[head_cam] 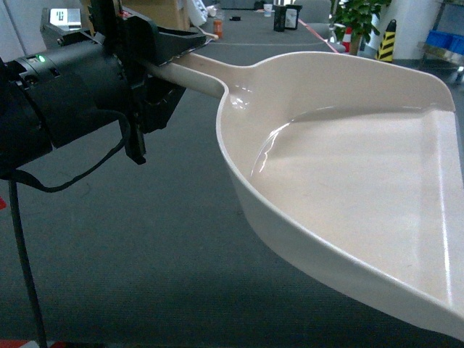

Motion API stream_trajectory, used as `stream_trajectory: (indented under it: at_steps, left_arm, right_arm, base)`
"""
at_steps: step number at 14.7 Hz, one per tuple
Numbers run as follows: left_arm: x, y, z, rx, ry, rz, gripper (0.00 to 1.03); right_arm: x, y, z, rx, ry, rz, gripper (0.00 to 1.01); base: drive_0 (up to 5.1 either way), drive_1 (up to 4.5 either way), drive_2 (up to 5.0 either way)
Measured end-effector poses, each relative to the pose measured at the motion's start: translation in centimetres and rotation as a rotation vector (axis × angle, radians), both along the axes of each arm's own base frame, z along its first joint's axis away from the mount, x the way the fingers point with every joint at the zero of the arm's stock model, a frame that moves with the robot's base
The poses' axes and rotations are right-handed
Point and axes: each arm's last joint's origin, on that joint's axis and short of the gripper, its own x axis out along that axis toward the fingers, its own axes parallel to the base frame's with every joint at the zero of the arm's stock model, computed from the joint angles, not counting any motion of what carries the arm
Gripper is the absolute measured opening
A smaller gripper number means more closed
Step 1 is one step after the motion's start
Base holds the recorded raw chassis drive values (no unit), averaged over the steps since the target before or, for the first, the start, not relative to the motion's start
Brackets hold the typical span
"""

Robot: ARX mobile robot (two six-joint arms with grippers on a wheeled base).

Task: Place part in tray to right shelf

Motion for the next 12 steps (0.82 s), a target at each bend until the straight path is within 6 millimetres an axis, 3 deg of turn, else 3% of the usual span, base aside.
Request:
stream_trajectory:
  at_steps: [1, 4, 6, 10, 12]
  left_arm:
    - [0.0, 0.0, 0.0, -0.001, 0.002, -0.001, 0.14]
    - [0.0, 0.0, -0.1, -0.002, 0.004, 0.002, 0.13]
    - [0.0, 0.0, -0.1, -0.002, 0.005, 0.0, 0.13]
    - [0.0, 0.0, -0.1, -0.001, 0.005, 0.0, 0.13]
    - [0.0, 0.0, -0.1, -0.001, 0.005, 0.0, 0.13]
  right_arm:
    - [0.9, -1.1, -0.4, -0.005, 0.024, -0.043, 0.98]
    - [5.2, -3.8, -1.4, -0.012, 0.058, 0.085, 0.98]
    - [10.3, -4.6, -2.0, -0.021, 0.047, 0.274, 0.98]
    - [18.5, -1.6, -5.7, 0.056, 0.184, 0.567, 0.98]
    - [21.9, 0.0, -5.9, 0.035, 0.17, 0.612, 0.98]
  base:
    - [0.0, 0.0, 0.0]
    - [0.0, 0.0, 0.0]
    - [0.0, 0.0, 0.0]
    - [0.0, 0.0, 0.0]
    - [0.0, 0.0, 0.0]
